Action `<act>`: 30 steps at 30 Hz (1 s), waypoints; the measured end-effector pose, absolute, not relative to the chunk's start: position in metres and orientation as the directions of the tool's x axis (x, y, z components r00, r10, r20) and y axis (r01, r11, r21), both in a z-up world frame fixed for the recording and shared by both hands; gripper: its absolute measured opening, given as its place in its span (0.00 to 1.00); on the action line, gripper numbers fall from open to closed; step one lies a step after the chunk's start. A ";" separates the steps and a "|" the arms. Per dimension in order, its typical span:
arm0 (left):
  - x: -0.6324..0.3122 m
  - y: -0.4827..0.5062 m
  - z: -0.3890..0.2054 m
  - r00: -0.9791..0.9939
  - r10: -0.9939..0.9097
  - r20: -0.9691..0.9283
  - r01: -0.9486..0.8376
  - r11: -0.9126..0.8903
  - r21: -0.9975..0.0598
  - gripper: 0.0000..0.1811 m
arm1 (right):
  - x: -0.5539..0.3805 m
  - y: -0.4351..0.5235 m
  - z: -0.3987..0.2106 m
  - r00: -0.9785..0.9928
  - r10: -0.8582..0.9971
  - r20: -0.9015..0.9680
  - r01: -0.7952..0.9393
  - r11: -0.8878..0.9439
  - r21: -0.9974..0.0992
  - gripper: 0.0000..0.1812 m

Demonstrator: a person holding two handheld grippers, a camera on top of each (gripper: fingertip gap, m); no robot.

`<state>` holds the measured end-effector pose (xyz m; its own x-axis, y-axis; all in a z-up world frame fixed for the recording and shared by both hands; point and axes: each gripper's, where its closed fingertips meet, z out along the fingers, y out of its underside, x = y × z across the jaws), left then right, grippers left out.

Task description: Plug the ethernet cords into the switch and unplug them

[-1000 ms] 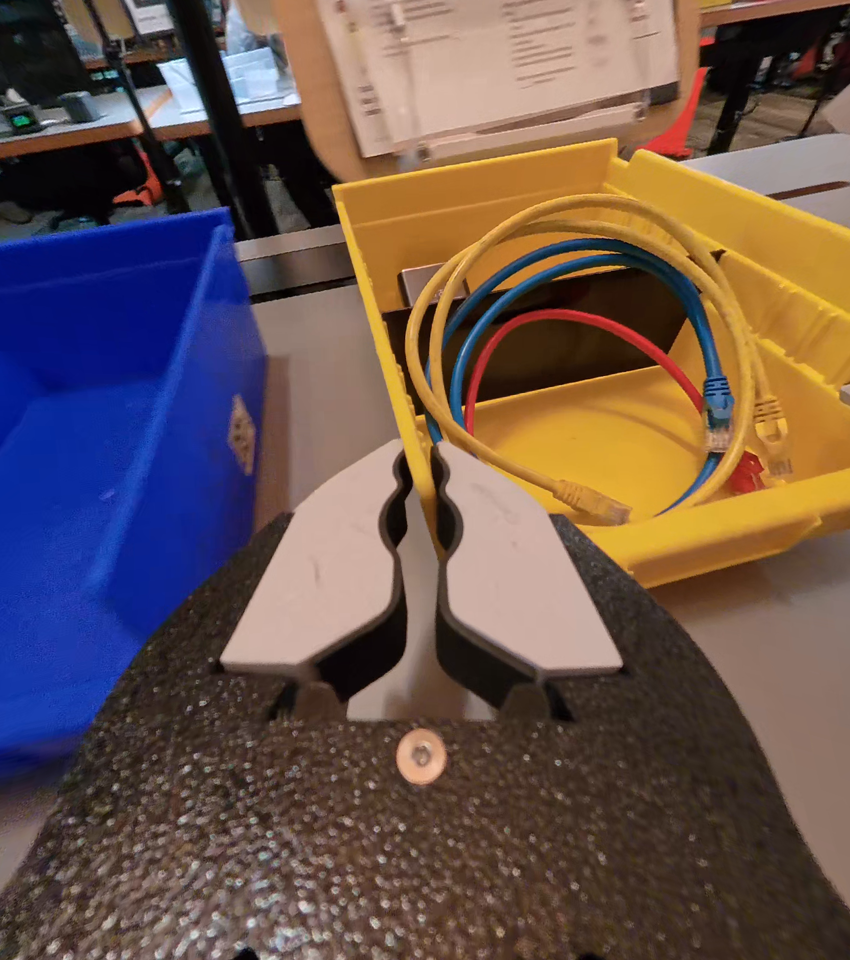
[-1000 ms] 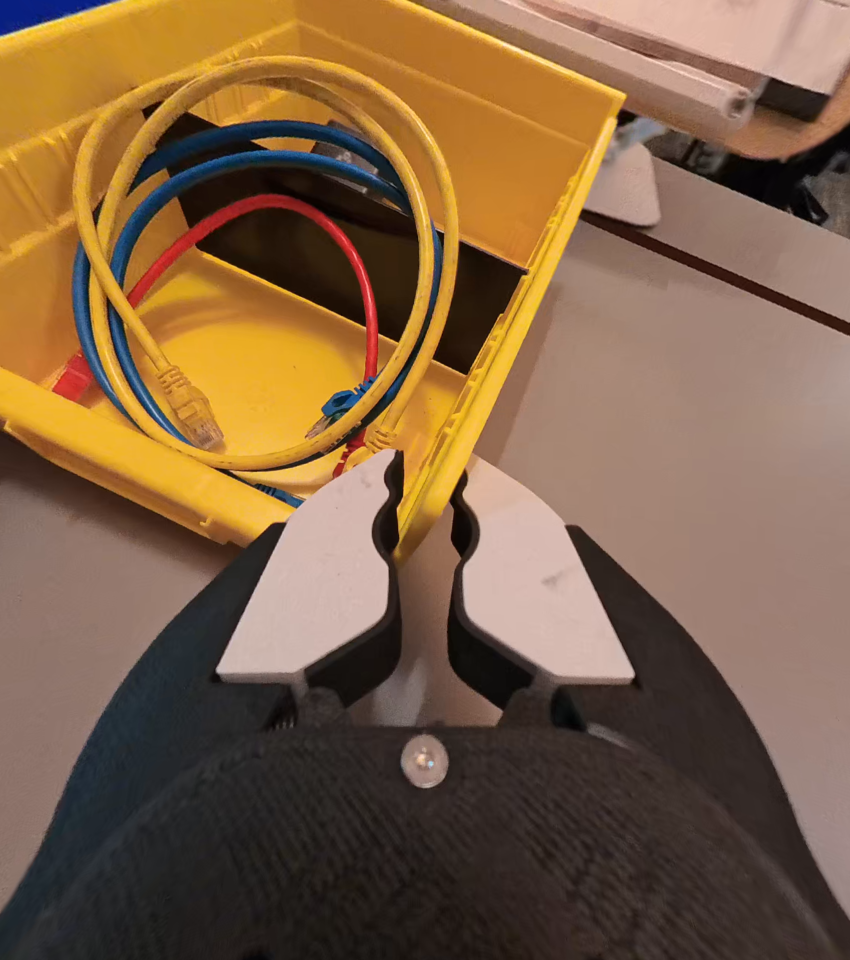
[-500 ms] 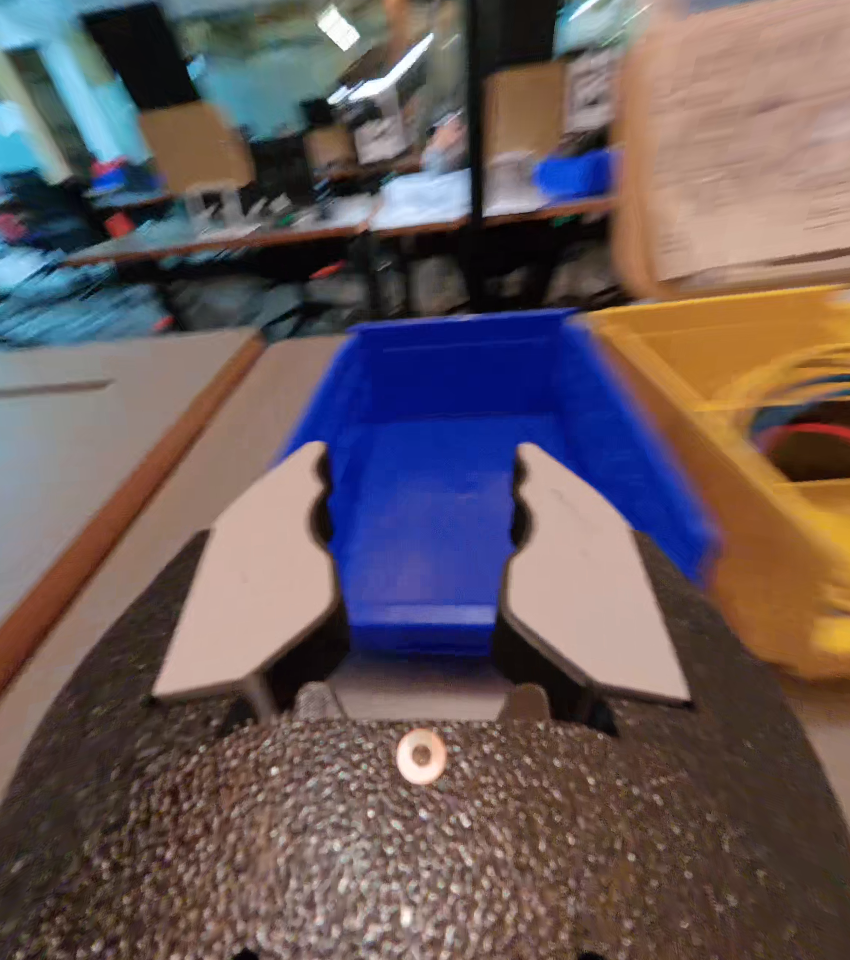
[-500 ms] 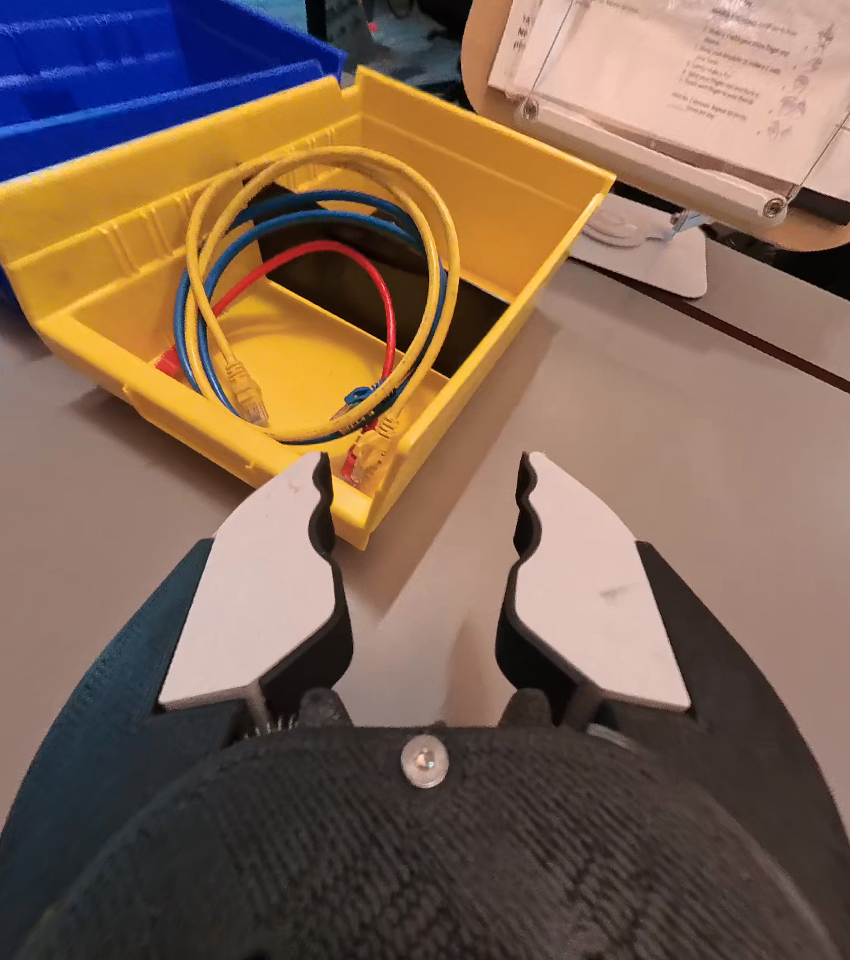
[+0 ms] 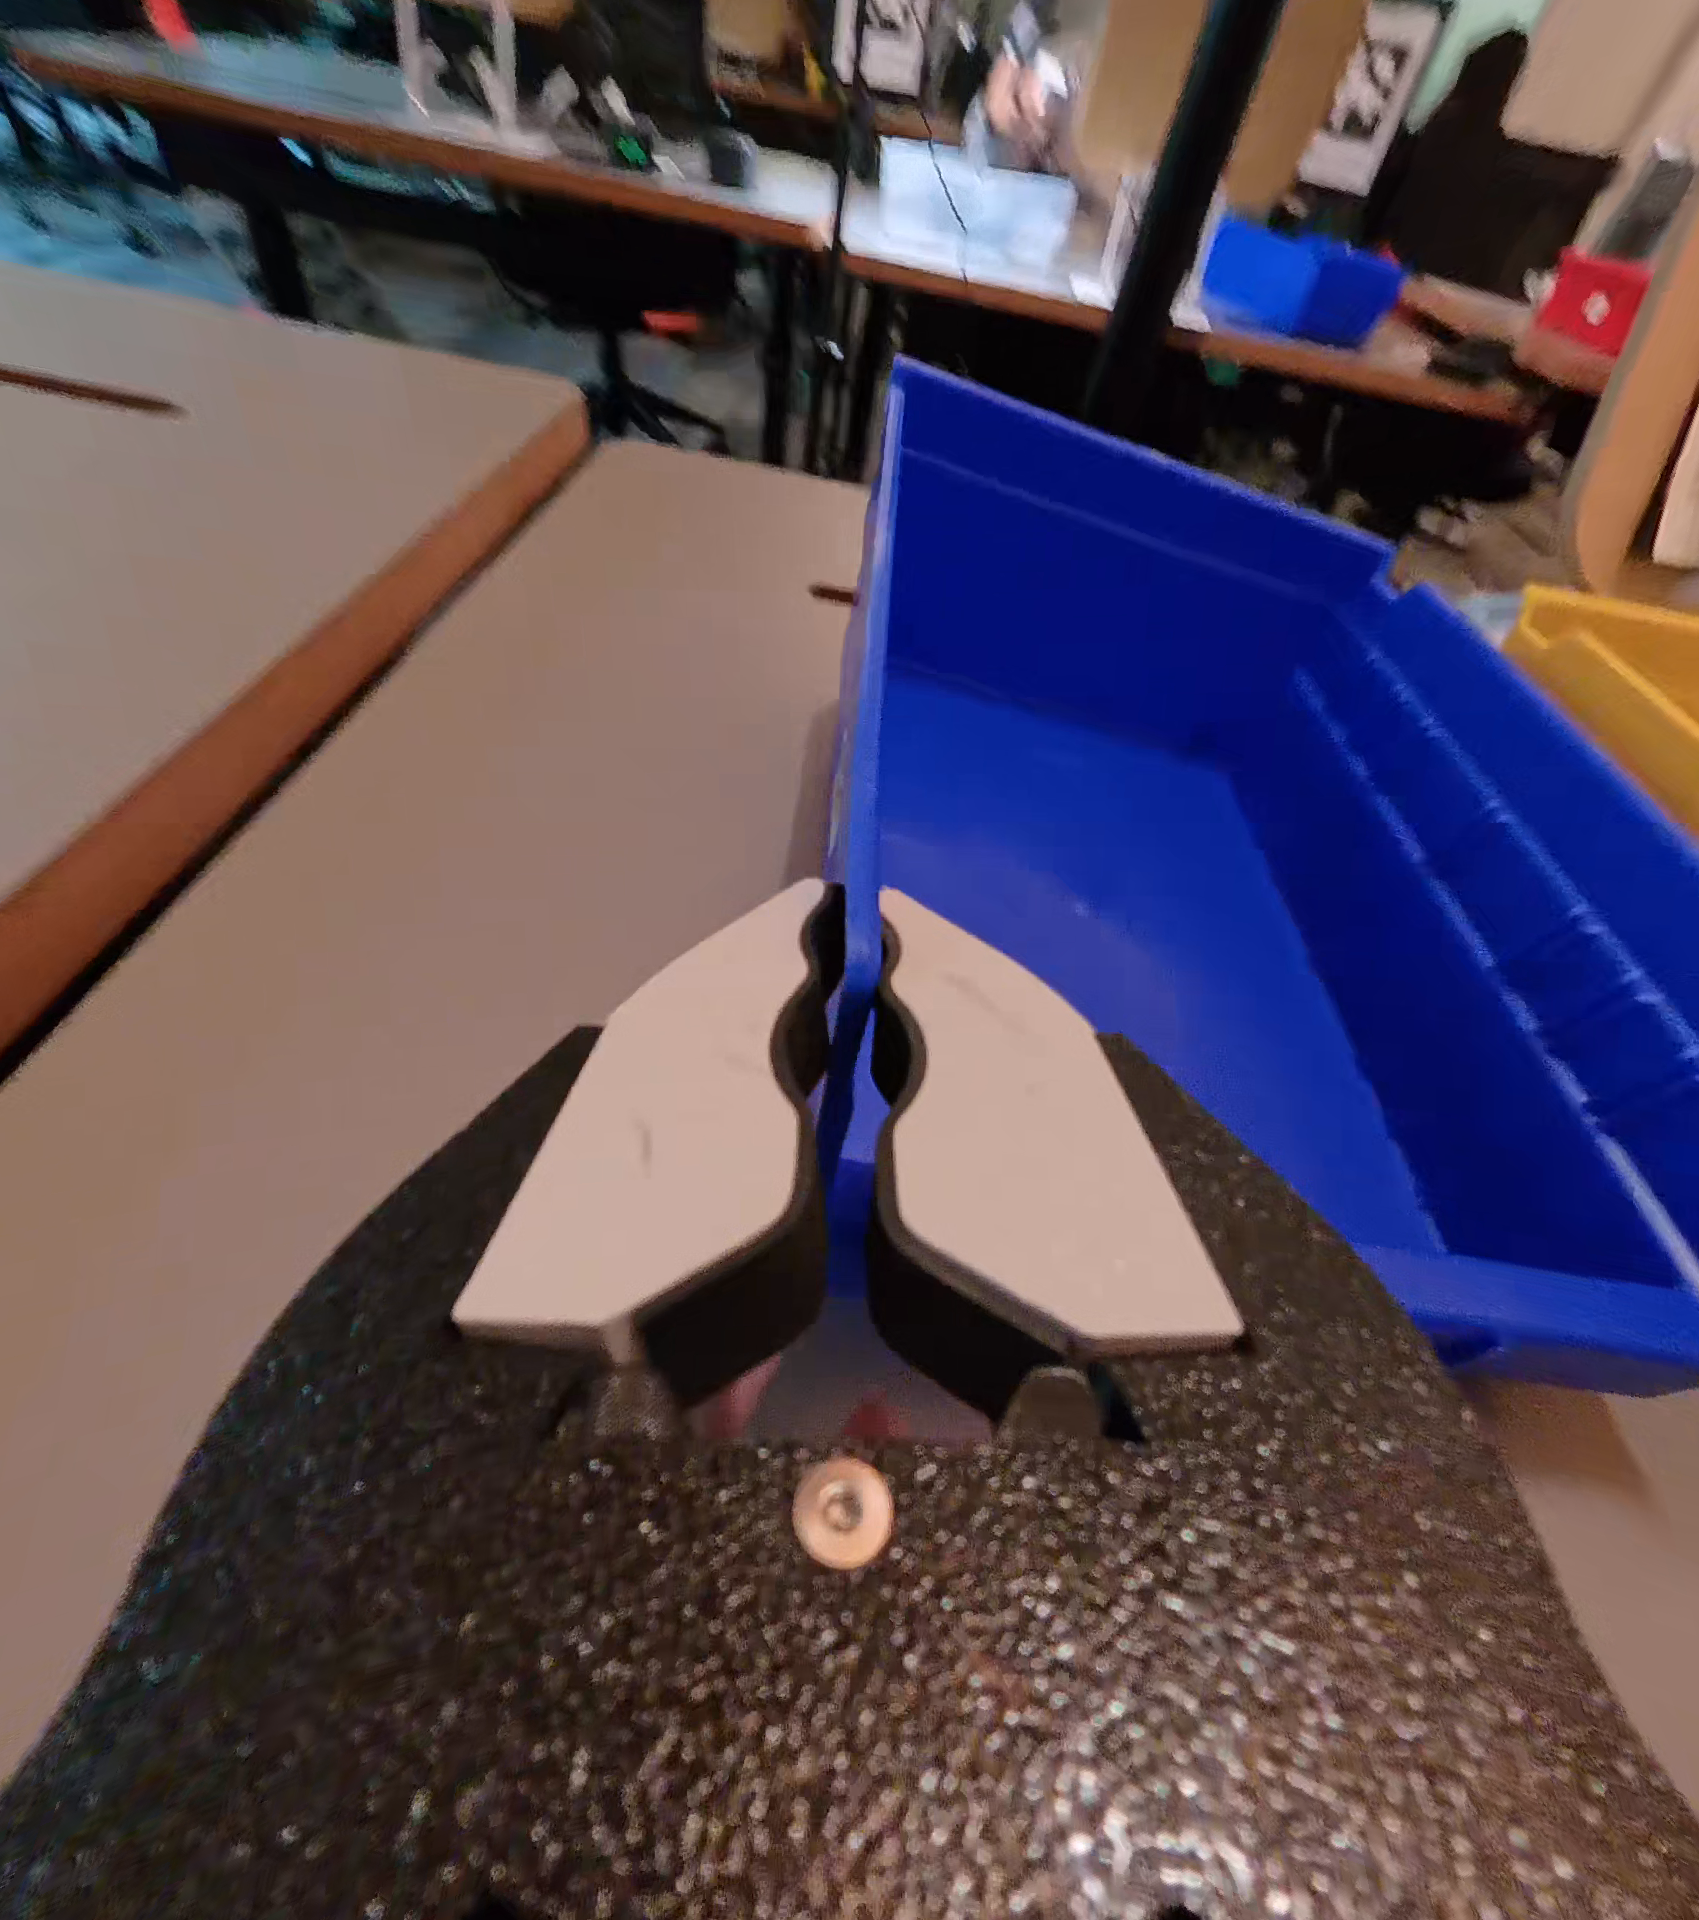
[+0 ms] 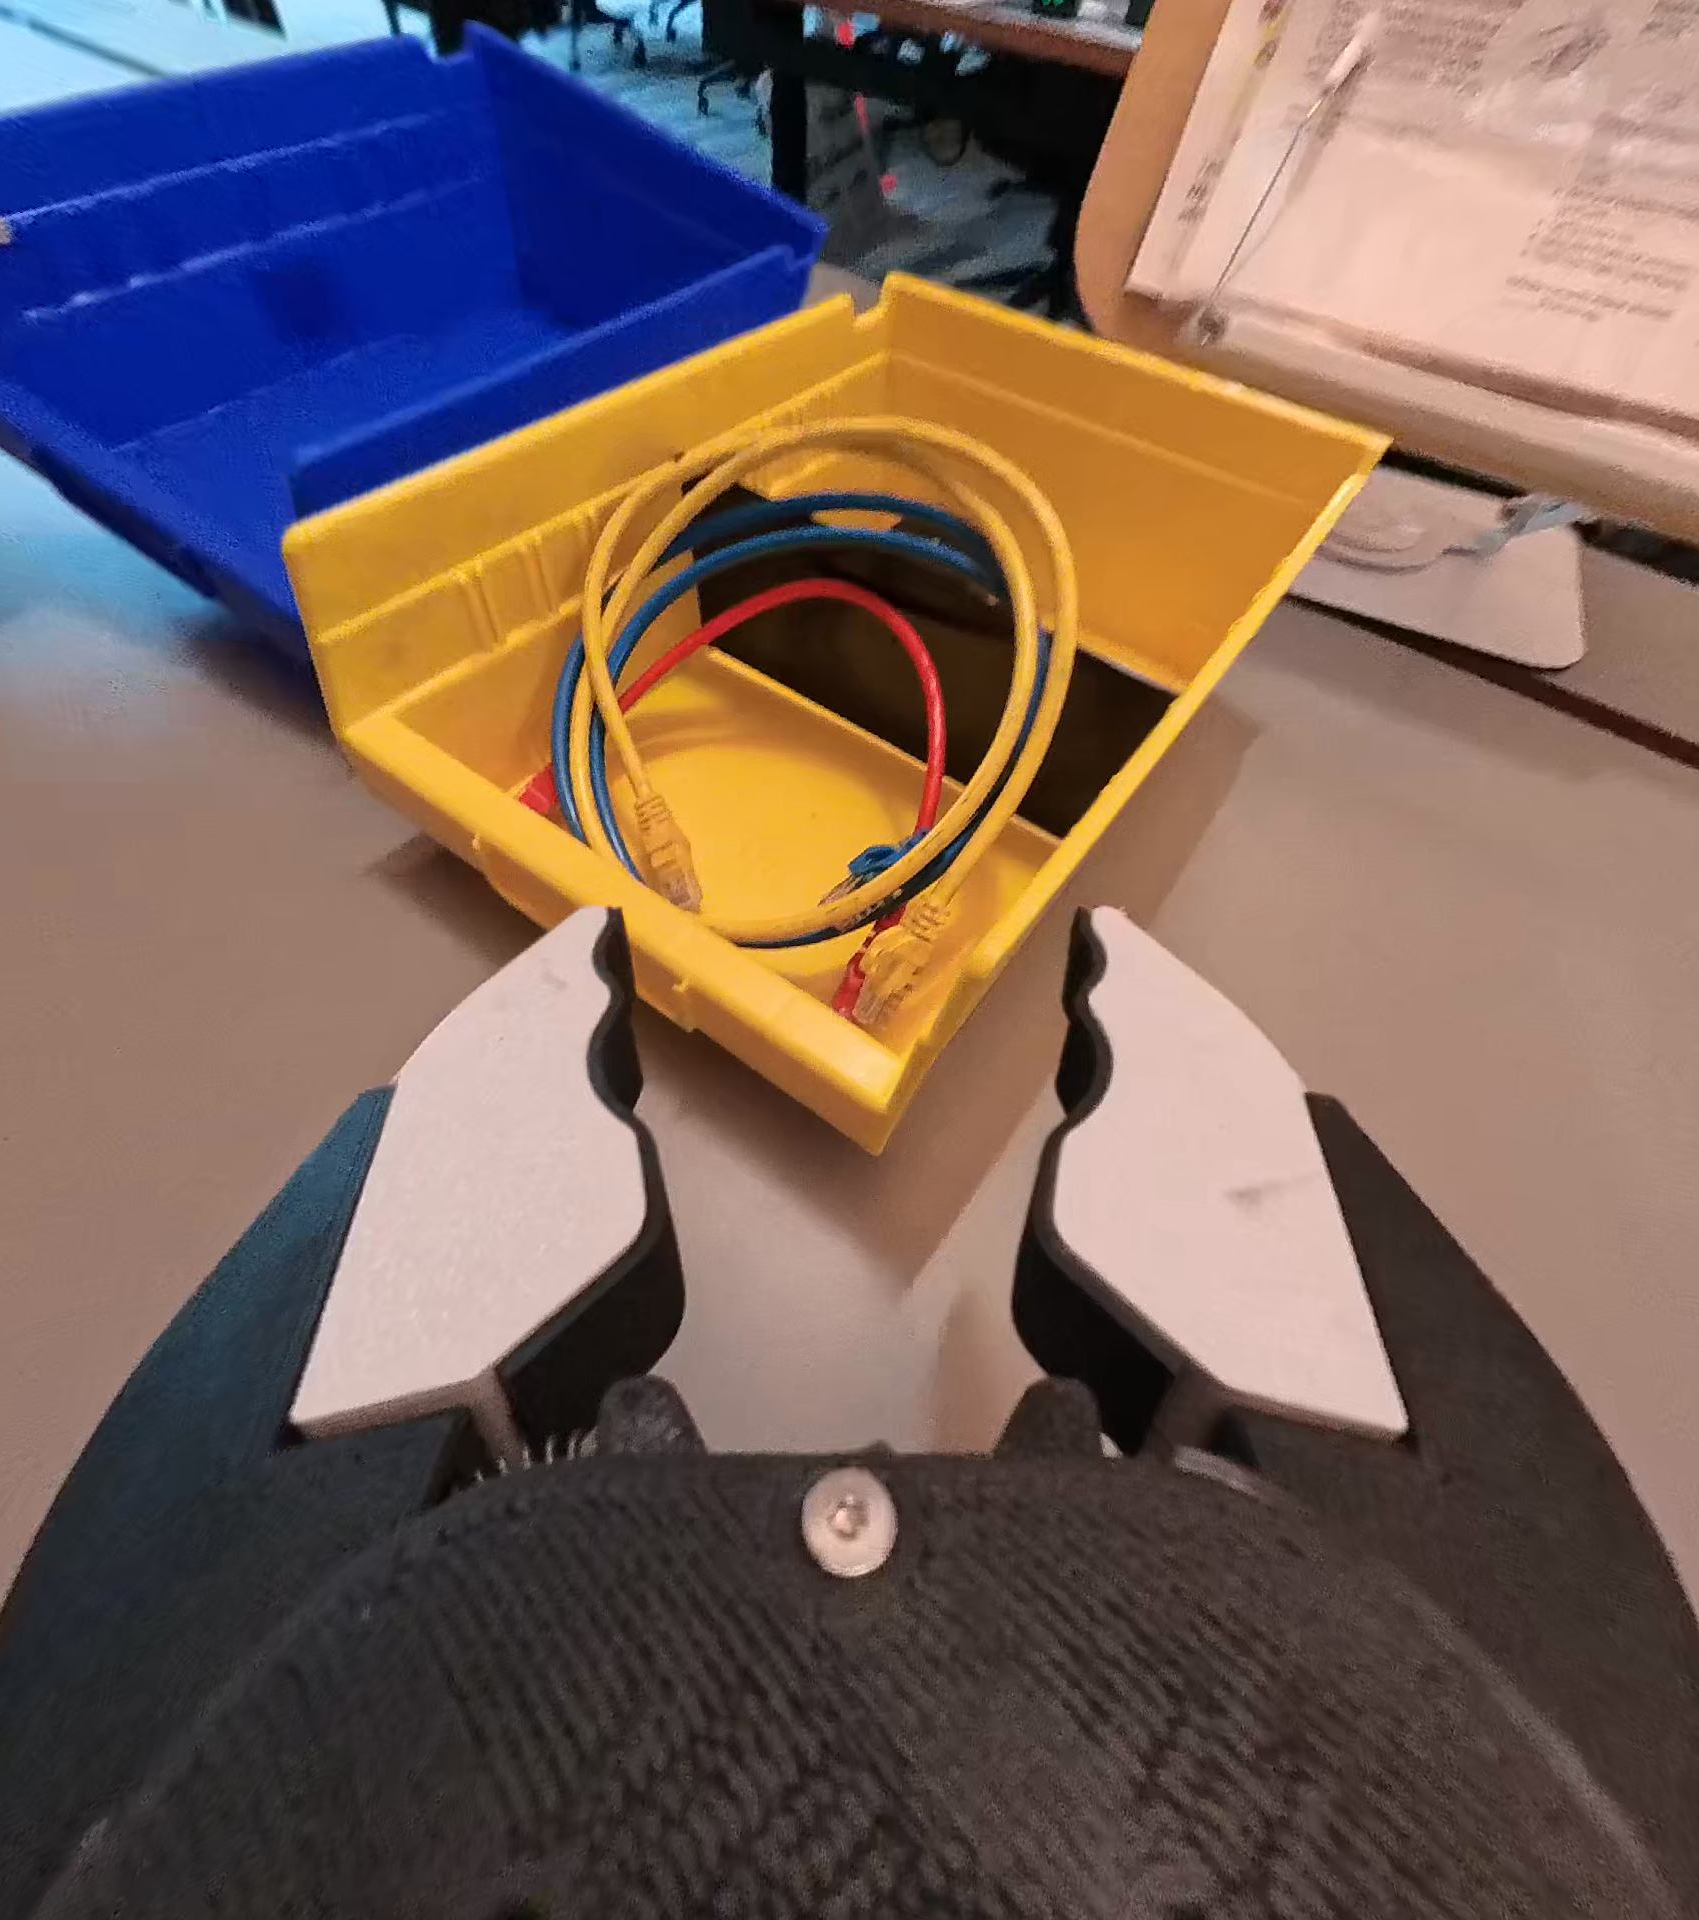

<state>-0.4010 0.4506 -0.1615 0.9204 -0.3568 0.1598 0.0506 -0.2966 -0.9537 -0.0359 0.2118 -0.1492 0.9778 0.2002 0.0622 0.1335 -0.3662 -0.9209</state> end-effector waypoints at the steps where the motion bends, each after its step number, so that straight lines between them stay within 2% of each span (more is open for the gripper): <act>1: -0.404 0.444 -0.150 0.932 -0.331 0.149 0.064 -0.255 -0.965 0.01 | -0.034 0.212 -0.143 0.980 0.190 0.064 0.128 -0.346 -0.929 0.44; 5: -0.411 0.414 -0.090 0.971 -0.239 0.008 -0.011 -0.080 -0.997 0.02 | -0.045 0.213 -0.114 0.978 0.202 0.047 0.100 -0.258 -0.961 0.45; 10: -0.392 0.368 -0.001 0.981 -0.187 -0.042 -0.013 0.153 -0.988 0.02 | -0.085 0.228 -0.062 0.957 0.290 0.008 0.033 -0.081 -0.996 0.45; 13: -0.357 0.339 0.037 0.974 -0.226 -0.031 0.030 0.263 -0.964 0.02 | -0.103 0.240 -0.023 0.933 0.346 -0.097 -0.114 0.029 -0.993 0.43; 17: -0.290 0.304 0.054 0.931 -0.366 -0.001 0.126 0.323 -0.938 0.01 | -0.095 0.253 -0.006 0.931 0.316 -0.185 -0.205 0.032 -0.978 0.42; 19: -0.255 0.288 0.054 0.896 -0.444 0.001 0.168 0.336 -0.927 0.01 | -0.074 0.253 -0.006 0.950 0.254 -0.182 -0.205 0.065 -0.977 0.33; 24: -0.174 0.243 0.051 0.852 -0.508 -0.125 0.152 0.470 -0.870 0.03 | 0.027 0.231 -0.019 0.972 -0.069 -0.225 -0.212 0.160 -0.964 0.11; 26: -0.137 0.222 0.044 0.806 -0.561 -0.188 0.151 0.501 -0.852 0.08 | 0.063 0.221 -0.020 0.955 -0.071 -0.288 -0.269 0.197 -0.943 0.02; 28: -0.103 0.207 0.031 0.748 -0.614 -0.251 0.122 0.500 -0.858 0.11 | 0.101 0.208 -0.017 0.938 -0.077 -0.339 -0.310 0.257 -0.915 0.02; 30: -0.073 0.190 0.017 0.653 -0.709 -0.266 0.125 0.448 -0.885 0.13 | 0.135 0.190 -0.014 0.936 -0.124 -0.330 -0.280 0.306 -0.910 0.02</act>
